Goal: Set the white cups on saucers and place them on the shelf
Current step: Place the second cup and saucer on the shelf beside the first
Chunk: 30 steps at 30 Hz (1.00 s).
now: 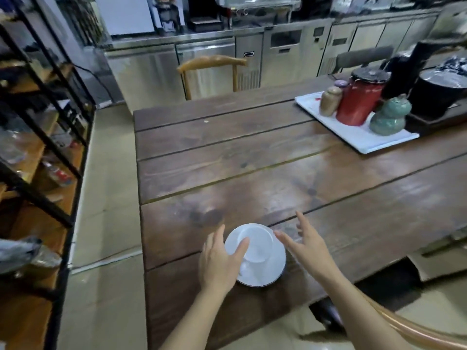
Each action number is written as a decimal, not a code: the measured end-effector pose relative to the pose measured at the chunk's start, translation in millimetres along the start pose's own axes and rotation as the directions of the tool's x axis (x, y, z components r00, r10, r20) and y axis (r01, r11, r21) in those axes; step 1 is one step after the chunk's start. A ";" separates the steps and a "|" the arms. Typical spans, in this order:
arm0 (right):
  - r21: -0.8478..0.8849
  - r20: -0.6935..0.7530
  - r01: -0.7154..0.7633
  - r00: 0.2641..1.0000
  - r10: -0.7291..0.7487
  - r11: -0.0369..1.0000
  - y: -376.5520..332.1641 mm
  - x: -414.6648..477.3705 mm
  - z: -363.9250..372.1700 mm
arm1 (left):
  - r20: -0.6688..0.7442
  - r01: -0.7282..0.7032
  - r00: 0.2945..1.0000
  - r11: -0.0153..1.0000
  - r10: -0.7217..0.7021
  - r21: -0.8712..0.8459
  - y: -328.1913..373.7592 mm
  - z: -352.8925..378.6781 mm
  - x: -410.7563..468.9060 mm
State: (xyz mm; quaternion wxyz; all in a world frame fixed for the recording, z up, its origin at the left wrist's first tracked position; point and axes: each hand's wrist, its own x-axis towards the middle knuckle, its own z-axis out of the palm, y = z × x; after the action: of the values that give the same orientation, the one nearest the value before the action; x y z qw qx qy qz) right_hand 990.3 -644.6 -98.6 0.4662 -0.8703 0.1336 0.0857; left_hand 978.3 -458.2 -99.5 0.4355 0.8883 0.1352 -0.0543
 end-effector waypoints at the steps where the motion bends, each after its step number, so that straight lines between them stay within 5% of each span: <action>1: 0.010 0.035 -0.025 0.999 0.025 1.000 5.0 8.2 0.7 | -0.001 0.054 0.999 0.998 -0.054 -0.016 -0.2 7.5 4.5; 7: 0.072 0.307 -0.160 0.943 0.130 0.985 19.7 30.4 14.8 | 0.045 0.403 0.911 0.865 -0.409 -0.299 -6.6 32.1 11.1; 10: 0.150 0.379 -0.230 0.912 0.160 0.962 24.0 37.7 20.7 | 0.093 0.463 0.877 0.776 -0.472 -0.428 -2.9 30.6 10.1; 19: 0.192 0.445 -0.210 0.889 0.106 0.959 18.8 30.7 27.7 | 0.070 0.443 0.868 0.702 -0.492 -0.558 -2.1 12.1 -16.4; 30: 0.123 0.628 0.058 0.768 -0.123 0.991 -59.8 -48.8 93.3 | -0.106 0.304 0.790 0.535 -0.604 -0.788 -56.1 -78.0 -113.1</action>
State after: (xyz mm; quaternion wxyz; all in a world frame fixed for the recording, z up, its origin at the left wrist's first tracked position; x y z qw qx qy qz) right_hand 960.4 -527.7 -89.4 0.5286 -0.7724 -0.0697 0.3450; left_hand 852.2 -385.8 -69.9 0.6908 0.5593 0.4545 0.0581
